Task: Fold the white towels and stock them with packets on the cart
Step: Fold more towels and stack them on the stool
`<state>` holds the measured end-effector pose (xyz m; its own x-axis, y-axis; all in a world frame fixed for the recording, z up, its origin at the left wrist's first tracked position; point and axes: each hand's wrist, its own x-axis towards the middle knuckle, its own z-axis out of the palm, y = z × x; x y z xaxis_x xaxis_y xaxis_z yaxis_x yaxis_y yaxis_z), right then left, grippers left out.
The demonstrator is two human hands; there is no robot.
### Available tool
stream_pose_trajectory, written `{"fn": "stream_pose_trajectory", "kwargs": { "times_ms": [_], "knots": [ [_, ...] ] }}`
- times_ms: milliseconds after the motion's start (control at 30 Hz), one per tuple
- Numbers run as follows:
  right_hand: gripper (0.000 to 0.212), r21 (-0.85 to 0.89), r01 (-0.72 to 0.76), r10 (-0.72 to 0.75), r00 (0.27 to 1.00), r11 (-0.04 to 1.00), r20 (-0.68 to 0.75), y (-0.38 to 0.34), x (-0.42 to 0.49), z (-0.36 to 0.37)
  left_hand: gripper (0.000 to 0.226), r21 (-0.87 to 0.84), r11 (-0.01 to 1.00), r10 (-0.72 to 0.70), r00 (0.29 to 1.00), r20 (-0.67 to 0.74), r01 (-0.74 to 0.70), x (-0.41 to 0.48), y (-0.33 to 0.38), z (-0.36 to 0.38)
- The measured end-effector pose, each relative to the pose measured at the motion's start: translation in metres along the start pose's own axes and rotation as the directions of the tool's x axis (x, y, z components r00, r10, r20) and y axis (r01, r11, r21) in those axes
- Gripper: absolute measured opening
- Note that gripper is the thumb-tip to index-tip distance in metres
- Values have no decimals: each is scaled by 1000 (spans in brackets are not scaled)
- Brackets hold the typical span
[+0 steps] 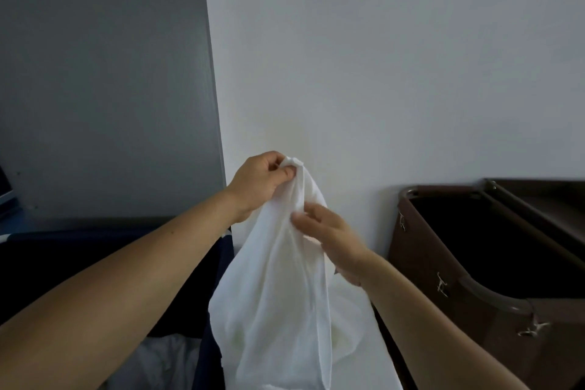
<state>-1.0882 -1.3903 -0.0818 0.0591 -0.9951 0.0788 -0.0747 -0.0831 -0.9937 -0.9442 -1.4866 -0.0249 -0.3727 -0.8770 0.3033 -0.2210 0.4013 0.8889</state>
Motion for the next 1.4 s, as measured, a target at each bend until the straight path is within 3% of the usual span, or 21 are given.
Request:
{"fn": "stream_pose_trajectory", "kwargs": {
  "times_ms": [67, 167, 267, 333, 400, 467, 533, 600, 700, 733, 867, 1033, 1133, 1200, 1233, 1300, 1400],
  "knots": [
    [42, -185, 46, -71, 989, 982, -131, -11, 4, 1, 13, 85, 996, 17, 1000, 24, -19, -2, 1, 6],
    [35, -394, 0, -130, 944, 919, -303, -17, 8, 7, 10, 92, 995, 27, 999, 34, -30, -4, 2, 13],
    [19, -432, -19, -141, 931, 902, -336, -18, 13, 5, 9, -17, 999, -31, 998, 62, 32, -6, 7, 11],
    [9, -444, -21, -164, 913, 896, -375, -18, 17, 1, 14, -93, 992, -71, 984, 162, 87, -9, 7, 6],
    [11, -521, -11, -263, 853, 854, -450, -15, 20, -2, 18, -146, 982, -79, 967, 243, 117, -12, 5, 2],
    [12, -627, 53, -405, 805, 777, -434, -10, 20, -1, 18, -149, 984, -63, 970, 235, 100, -14, 0, -1],
    [13, -585, 100, -374, 851, 805, -368, -9, 21, 0, 14, -123, 990, -41, 977, 211, 68, -15, -4, -2],
    [15, -421, 46, -227, 892, 906, -390, -13, 21, -2, 15, -120, 991, -29, 974, 226, 58, -15, -8, -3],
    [23, -249, 39, -158, 864, 968, -479, -18, 22, -11, 13, -145, 982, -102, 985, 138, 122, -11, -27, -10],
    [25, -207, 51, -147, 867, 977, -477, -19, 21, -13, 10, -71, 985, -147, 981, 128, 157, -12, -37, -13],
    [27, -129, 73, -122, 894, 989, -430, -19, 18, -16, 15, 327, 925, -321, 859, 399, 194, -24, -88, -3],
    [27, -136, 42, -101, 879, 990, -465, -8, 17, -18, 25, 462, 880, -405, 676, 615, 106, -39, -109, 25],
    [25, -148, 21, -93, 861, 989, -501, -3, 16, -26, 40, 463, 875, -445, 613, 653, 141, -45, -113, 34],
    [22, -138, 16, -87, 848, 990, -523, -3, 15, -33, 30, 463, 880, -433, 574, 694, 105, -45, -113, 37],
    [24, -137, 19, -90, 841, 990, -533, -2, 15, -37, 25, 477, 877, -416, 582, 698, 55, -44, -111, 39],
    [28, -149, 24, -104, 821, 989, -561, -3, 15, -45, 28, 507, 861, -356, 675, 647, -33, -39, -104, 40],
    [25, -108, 77, -130, 720, 991, -682, -8, 13, -63, 39, 308, 947, -241, 840, 486, 93, -28, -93, 30]
  ]
}}
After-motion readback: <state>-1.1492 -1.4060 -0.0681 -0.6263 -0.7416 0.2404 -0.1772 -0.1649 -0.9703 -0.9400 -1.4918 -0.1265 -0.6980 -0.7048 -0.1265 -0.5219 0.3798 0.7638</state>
